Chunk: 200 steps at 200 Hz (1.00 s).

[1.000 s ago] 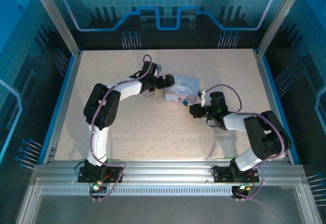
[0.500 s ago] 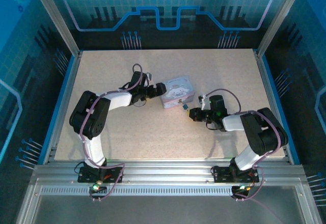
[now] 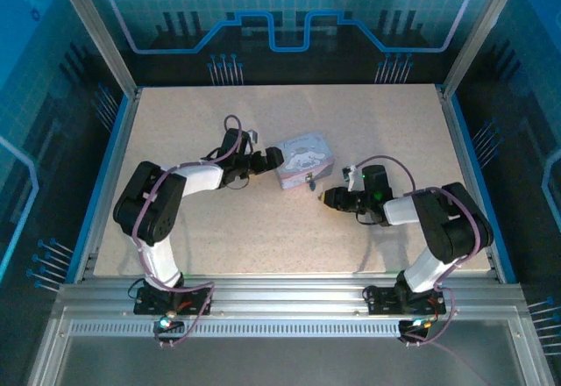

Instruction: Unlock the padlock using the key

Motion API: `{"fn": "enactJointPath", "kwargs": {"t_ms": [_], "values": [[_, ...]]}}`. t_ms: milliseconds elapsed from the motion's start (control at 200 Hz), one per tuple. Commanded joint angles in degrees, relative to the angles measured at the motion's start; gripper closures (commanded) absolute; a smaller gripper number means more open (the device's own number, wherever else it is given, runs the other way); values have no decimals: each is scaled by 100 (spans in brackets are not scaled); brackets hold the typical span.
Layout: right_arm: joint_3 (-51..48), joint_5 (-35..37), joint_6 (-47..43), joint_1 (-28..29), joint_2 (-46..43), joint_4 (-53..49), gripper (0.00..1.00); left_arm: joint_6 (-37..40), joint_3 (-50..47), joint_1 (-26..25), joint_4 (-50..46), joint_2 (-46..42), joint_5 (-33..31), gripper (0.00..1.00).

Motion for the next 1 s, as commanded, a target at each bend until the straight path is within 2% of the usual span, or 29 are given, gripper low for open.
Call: {"fn": "enactJointPath", "kwargs": {"t_ms": [0,150,245,340,550,745,995], "values": [[-136,10,-448,-245,-301,-643,67,18,-281,28,-784,-17,-194,1],[251,-440,-954,-376,-581,-932,50,1,-270,25,-764,-78,-140,1],[746,-825,-1124,-334,-389,-909,47,-29,-280,21,-733,-117,-118,1],[855,-871,-1163,-204,-123,-314,41,-77,-301,21,-672,-126,-94,1],[981,-856,-1224,3,411,362,37,-129,-286,12,-617,-116,-26,1],[1135,-658,-1442,268,583,291,37,-168,-272,12,-590,-102,18,1],[1358,-445,-1541,334,787,56,36,-204,-295,4,-553,-117,42,1]]}}
